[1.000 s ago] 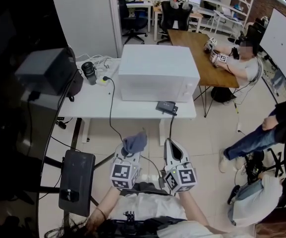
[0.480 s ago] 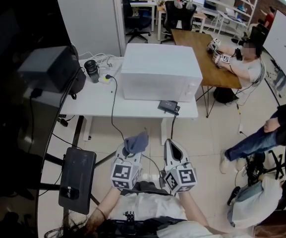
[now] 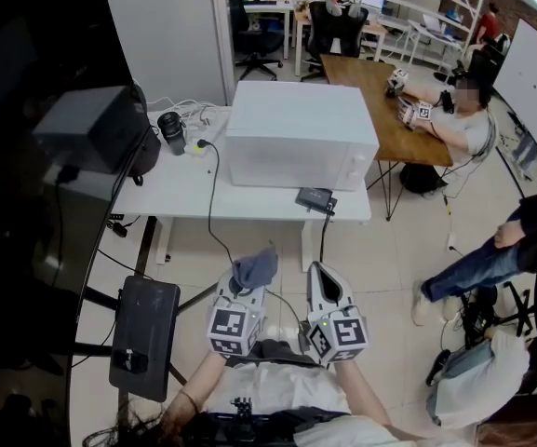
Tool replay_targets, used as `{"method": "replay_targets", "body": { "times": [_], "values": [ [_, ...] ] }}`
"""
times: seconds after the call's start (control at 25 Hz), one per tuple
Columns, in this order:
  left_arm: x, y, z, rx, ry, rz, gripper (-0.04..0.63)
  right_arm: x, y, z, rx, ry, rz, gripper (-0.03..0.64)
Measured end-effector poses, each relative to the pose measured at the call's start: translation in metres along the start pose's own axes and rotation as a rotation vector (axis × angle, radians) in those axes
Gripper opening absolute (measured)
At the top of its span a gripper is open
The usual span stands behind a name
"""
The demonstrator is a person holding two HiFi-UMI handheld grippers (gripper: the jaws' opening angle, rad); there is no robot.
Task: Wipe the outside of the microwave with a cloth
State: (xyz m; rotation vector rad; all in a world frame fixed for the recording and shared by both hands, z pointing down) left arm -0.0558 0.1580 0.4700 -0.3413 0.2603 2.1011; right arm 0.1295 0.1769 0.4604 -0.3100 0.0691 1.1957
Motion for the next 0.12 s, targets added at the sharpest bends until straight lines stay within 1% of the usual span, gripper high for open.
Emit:
{"method": "replay_targets", "body": {
  "times": [0.12],
  "values": [
    [-0.0009, 0.0031, 0.0044, -0.001, -0.002, -0.014, 0.048, -0.0008, -0.0010, 0.0013, 0.000, -0.005, 0.000, 0.011]
  ]
}}
Point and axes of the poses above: the fingertips, and each gripper's own axes: x backward along the fingers, y to its left, z out of its underside, the point moved 8 cm from there along x, backward along the fingers, and after that the axes turned 11 degrees about y, right-handed, at the moved point
